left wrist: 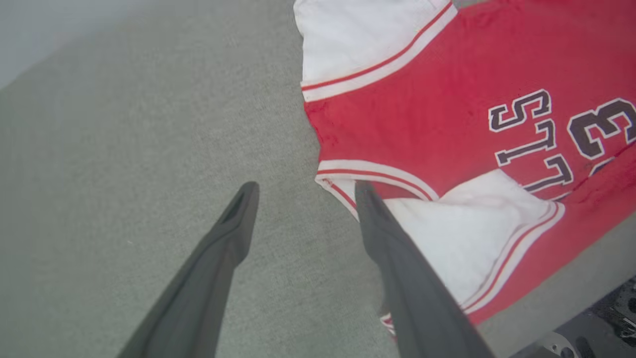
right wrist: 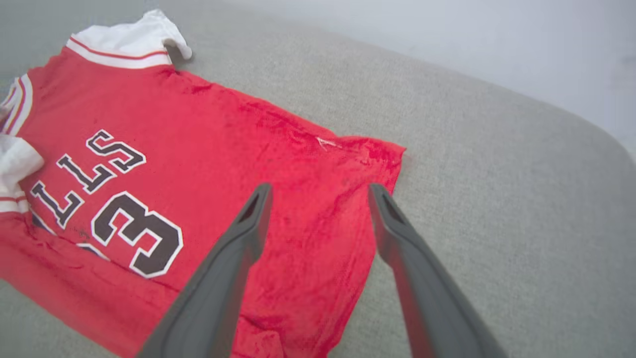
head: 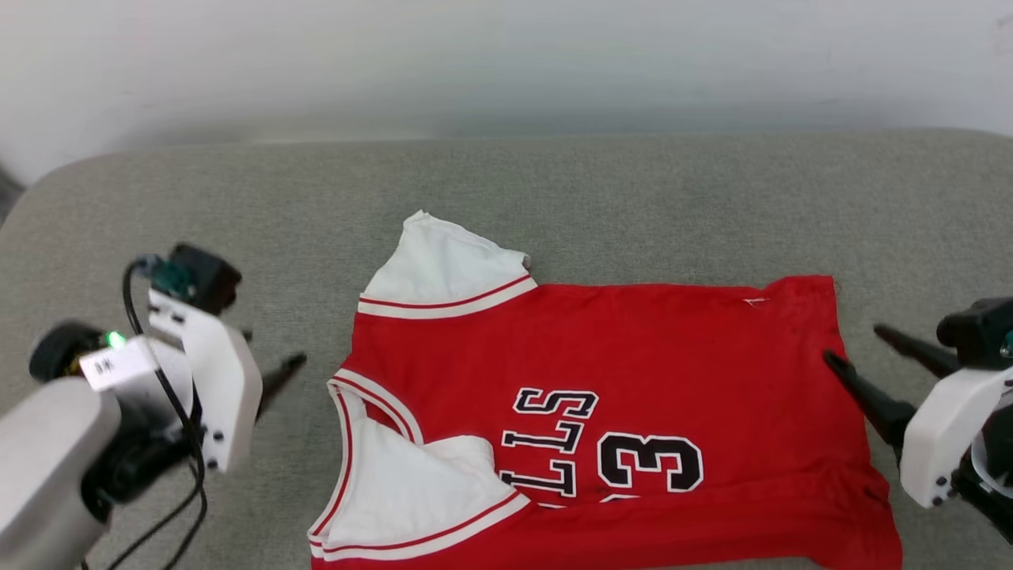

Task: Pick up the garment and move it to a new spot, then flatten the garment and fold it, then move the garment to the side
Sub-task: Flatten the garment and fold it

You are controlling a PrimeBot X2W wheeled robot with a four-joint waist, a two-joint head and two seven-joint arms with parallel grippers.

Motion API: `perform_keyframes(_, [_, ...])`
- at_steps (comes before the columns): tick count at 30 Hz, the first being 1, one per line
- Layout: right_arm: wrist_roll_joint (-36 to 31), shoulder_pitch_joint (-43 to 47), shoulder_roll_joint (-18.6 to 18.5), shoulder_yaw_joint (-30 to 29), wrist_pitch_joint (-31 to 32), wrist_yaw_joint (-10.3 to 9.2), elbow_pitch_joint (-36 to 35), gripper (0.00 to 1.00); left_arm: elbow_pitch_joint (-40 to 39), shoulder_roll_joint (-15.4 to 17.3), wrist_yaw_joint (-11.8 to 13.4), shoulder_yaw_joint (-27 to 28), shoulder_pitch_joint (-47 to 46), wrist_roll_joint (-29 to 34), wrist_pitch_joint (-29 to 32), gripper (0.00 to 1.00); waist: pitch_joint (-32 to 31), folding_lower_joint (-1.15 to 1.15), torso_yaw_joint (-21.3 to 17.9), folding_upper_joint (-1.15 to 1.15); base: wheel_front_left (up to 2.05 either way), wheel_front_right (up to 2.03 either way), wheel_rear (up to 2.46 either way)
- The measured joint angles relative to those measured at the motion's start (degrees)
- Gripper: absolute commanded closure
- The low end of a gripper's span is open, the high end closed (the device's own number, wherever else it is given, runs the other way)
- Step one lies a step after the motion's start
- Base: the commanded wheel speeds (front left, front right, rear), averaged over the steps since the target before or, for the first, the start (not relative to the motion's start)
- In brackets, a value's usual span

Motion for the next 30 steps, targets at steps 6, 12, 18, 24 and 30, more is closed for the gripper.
perform_keyframes(6, [-10.7, 0.7, 8.6, -9.3, -10.6, 0.01, -3.6, 0.0, 2.7, -2.7, 0.8, 2.3, -8.9, 5.1, -3.8, 0.0, 2.7, 0.0, -1.5, 0.0, 0.0, 0.0, 0.0])
perform_keyframes(12, [-18.9, 4.1, 17.2, -16.7, -16.8, 0.01, -9.7, 0.0, 8.4, -5.7, -0.3, 2.8, -18.6, 6.5, -1.4, 0.0, 7.1, 0.0, -3.5, 0.0, 0.0, 0.0, 0.0])
perform_keyframes(18, [-23.2, 6.9, 22.3, -19.2, -18.4, 0.0, -14.6, 0.0, 14.5, -7.9, -2.8, 1.9, -28.1, 5.7, 7.3, 0.0, 12.4, 0.0, -6.0, 0.0, 0.0, 0.0, 0.0])
perform_keyframes(24, [-23.8, 6.4, 24.1, -18.7, -18.7, 0.01, -16.3, 0.0, 19.5, -9.6, -3.5, 0.1, -35.5, 3.1, 19.9, 0.0, 17.9, 0.01, -8.9, 0.0, 0.0, 0.0, 0.0])
perform_keyframes(30, [-23.8, 3.7, 24.6, -17.8, -19.8, 0.0, -15.9, 0.0, 23.5, -9.8, -3.4, -1.8, -40.0, 3.7, 27.2, 0.0, 22.9, 0.01, -12.0, 0.0, 0.0, 0.0, 0.0])
